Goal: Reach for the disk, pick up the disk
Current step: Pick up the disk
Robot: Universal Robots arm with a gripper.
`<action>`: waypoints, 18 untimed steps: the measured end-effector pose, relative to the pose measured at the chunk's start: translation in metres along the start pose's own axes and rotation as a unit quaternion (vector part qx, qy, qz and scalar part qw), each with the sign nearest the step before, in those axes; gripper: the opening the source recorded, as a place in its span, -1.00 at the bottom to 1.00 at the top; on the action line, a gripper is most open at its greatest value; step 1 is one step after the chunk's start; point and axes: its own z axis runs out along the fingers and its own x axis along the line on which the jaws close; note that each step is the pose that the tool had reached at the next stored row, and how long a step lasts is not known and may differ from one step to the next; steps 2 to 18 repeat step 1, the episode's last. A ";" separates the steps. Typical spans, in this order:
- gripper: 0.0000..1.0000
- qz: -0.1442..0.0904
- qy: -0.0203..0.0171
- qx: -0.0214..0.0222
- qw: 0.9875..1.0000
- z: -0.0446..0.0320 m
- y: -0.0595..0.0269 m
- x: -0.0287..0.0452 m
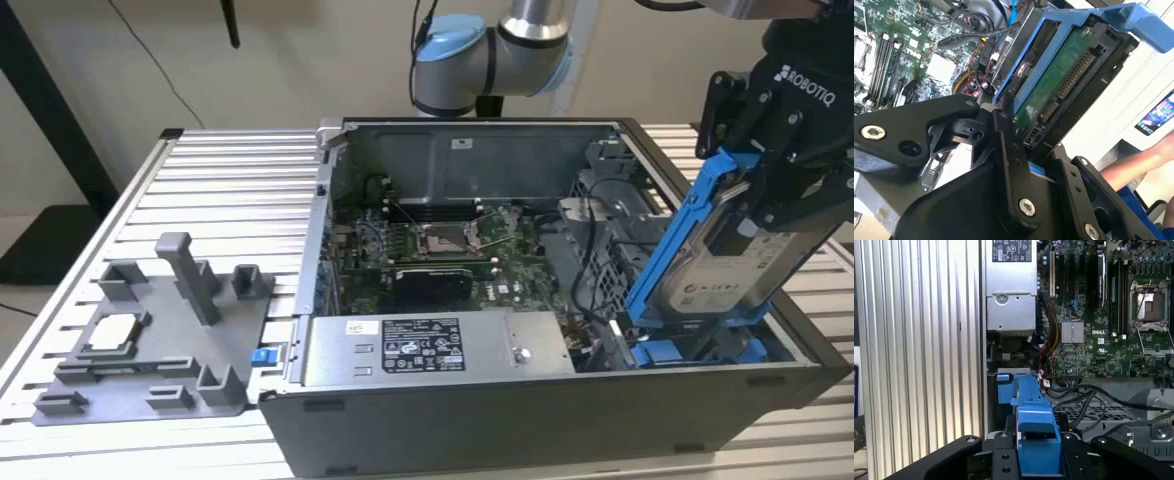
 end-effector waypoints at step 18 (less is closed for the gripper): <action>-1.00 0.000 0.000 0.000 1.000 0.0000 0.0000 0.0000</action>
